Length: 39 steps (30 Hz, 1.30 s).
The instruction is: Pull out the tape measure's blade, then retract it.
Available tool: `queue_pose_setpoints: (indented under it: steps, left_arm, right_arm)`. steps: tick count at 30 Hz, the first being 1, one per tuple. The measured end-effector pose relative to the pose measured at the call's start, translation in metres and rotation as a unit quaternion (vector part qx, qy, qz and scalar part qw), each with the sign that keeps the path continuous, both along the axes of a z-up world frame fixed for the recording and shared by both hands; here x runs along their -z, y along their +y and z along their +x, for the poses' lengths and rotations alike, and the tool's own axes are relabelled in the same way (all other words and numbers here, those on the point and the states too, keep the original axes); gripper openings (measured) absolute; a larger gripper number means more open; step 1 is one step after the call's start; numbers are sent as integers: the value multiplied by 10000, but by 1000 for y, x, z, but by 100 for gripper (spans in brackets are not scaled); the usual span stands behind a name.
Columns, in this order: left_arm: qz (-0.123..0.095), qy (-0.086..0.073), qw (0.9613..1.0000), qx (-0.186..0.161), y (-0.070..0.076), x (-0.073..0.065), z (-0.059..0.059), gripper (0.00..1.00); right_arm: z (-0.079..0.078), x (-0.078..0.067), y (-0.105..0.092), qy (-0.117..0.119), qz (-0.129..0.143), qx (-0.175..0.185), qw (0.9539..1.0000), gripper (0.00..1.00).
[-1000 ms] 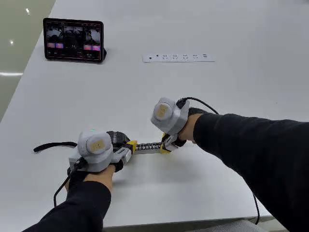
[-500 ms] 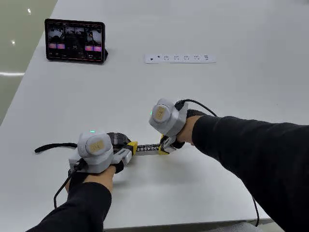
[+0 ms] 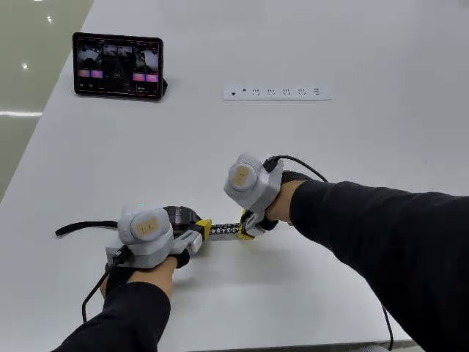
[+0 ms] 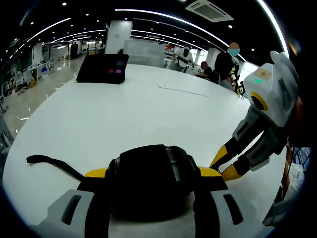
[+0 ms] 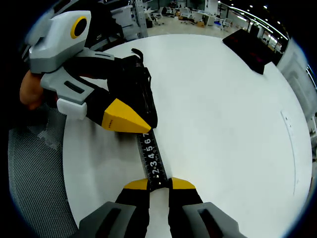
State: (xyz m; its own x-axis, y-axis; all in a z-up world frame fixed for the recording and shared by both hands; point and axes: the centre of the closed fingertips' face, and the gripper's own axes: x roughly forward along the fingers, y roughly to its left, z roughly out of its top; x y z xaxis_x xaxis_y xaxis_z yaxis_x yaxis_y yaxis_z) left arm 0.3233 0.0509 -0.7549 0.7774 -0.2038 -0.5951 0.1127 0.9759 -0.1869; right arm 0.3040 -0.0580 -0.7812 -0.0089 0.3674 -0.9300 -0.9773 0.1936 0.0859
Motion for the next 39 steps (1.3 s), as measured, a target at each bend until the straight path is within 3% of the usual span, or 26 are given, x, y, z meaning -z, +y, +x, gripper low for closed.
queue_pose_setpoints:
  steps: [39]
  left_arm:
    - [-168, -4, 9998, 104, 0, -1, -1, 64]
  right_arm:
    - [-3, 1, 25, 86, 304, -93, 9995, 10]
